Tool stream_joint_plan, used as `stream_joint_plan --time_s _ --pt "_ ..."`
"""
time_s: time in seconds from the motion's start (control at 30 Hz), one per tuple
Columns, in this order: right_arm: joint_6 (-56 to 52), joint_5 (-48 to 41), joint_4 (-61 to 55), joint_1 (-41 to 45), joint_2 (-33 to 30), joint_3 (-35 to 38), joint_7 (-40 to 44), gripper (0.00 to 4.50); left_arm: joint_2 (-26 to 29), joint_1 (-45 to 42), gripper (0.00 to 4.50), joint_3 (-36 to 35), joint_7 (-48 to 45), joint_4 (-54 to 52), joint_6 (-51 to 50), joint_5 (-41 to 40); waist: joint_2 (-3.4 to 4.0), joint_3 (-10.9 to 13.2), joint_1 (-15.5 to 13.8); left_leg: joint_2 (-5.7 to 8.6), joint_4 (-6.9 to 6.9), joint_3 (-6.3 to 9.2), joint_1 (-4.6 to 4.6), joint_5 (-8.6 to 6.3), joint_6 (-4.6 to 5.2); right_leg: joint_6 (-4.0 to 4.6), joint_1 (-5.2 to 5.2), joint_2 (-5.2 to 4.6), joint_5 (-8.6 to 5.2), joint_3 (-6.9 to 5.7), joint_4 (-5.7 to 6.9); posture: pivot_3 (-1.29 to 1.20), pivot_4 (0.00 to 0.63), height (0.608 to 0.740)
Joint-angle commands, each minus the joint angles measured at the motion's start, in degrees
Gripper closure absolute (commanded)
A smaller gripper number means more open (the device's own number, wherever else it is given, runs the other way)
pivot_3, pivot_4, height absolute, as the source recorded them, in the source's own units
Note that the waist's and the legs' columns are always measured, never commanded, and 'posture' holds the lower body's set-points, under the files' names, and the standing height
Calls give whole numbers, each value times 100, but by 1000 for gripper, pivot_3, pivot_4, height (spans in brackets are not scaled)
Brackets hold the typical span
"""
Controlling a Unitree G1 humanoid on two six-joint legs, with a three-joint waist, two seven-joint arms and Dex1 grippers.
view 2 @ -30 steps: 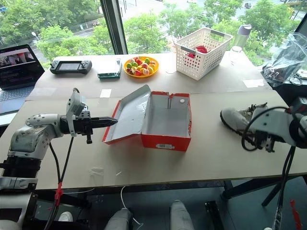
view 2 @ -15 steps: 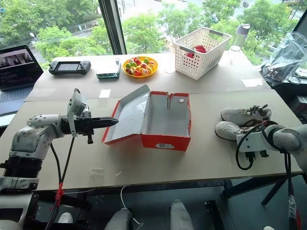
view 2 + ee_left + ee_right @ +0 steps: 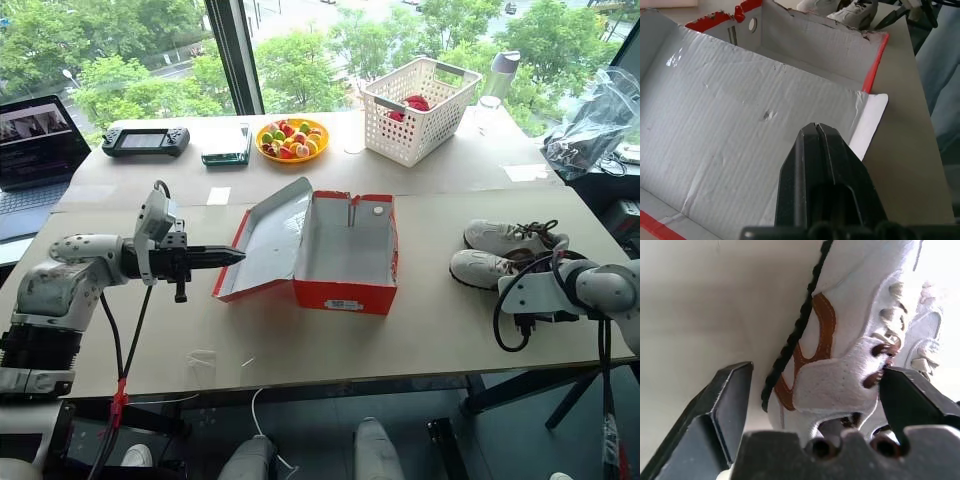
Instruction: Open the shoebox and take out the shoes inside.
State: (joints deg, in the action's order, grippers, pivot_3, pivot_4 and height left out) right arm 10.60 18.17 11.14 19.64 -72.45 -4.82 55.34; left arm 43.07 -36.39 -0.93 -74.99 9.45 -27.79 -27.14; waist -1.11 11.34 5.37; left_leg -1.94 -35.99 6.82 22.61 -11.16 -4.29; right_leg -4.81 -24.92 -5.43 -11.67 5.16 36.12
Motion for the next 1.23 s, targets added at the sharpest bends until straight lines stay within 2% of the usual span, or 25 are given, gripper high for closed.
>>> stream_joint_plan --time_s 0.03,0.23,0.33,0.4,0.47,0.5,0.53,0.63,0.7,0.77,1.0,1.23 --pt "-931 -862 -575 142 -153 644 655 277 147 -216 4500 -159 -125 -289 -178 -215 0 0 1 0 0 0 -4 0 0 0 4 0 0 0 0 0 150 724" --pt "-2290 -1994 -1280 324 -229 1283 1408 277 155 -113 4500 -250 7 -391 -268 -279 0 0 1 -1 0 -1 -17 0 0 0 17 1 0 1 -1 0 150 724" --pt "-4525 -3595 -2231 678 197 1966 1355 277 67 151 4500 -462 514 -473 -226 -225 -1 0 26 -2 0 -1 -28 0 0 0 28 1 0 1 -3 0 150 724" --pt "-5523 -4050 -2724 936 1115 2407 275 277 -178 403 4500 -805 1234 -727 -376 -328 -11 0 26 -4 2 -3 -38 -1 1 0 35 6 0 7 2 0 150 724" --pt "-6329 -4014 -2995 1092 1891 2667 -813 277 -395 656 4500 -1038 1822 -1012 -484 -371 -55 -17 13 -13 7 -2 -56 -2 2 3 57 14 -1 3 -2 0 150 724" --pt "-6403 -3852 -3186 983 2165 2712 -1204 277 -529 808 4500 -1125 2114 -1176 -514 -352 -62 -19 -8 -16 3 -2 -60 -2 2 3 63 15 0 2 -2 0 150 724" --pt "-6601 -3706 -3418 902 2718 2834 -1828 277 -777 1010 4500 -1294 2622 -1349 -577 -314 -63 -18 -35 -14 -7 -1 -57 -2 1 2 66 13 1 2 -2 0 150 724" --pt "-6527 -3099 -3898 478 3915 2759 -3353 277 -1569 1412 4500 -1756 4392 -1509 -385 180 -70 -23 -172 -5 -22 0 -34 -1 1 -10 58 15 9 13 -11 0 150 724" --pt "-6160 -2633 -3893 198 4300 2599 -3998 277 -2035 1561 4500 -2056 5667 -1386 -68 720 -70 -23 -262 -5 -28 0 -34 -1 1 -11 62 13 10 14 -8 0 150 724" --pt "-5691 -2222 -3683 36 4414 2481 -4429 277 -2303 1762 4500 -2260 6452 -1368 70 1083 -70 -23 -294 -4 -34 0 -29 -1 1 -15 61 14 16 14 -12 0 150 724" --pt "-4325 -1839 -2983 -366 4461 2220 -4636 277 -2627 2192 4500 -2270 7026 -1181 709 1411 -73 -25 -297 -1 -34 0 -43 0 0 -15 77 14 22 18 -18 0 150 724" --pt "-3667 -1706 -2534 -641 4427 2000 -4592 277 -2614 2254 4500 -2286 7098 -1037 851 1415 -73 -25 -274 -1 -34 -1 -40 0 -1 -15 75 14 22 19 -22 0 150 724"
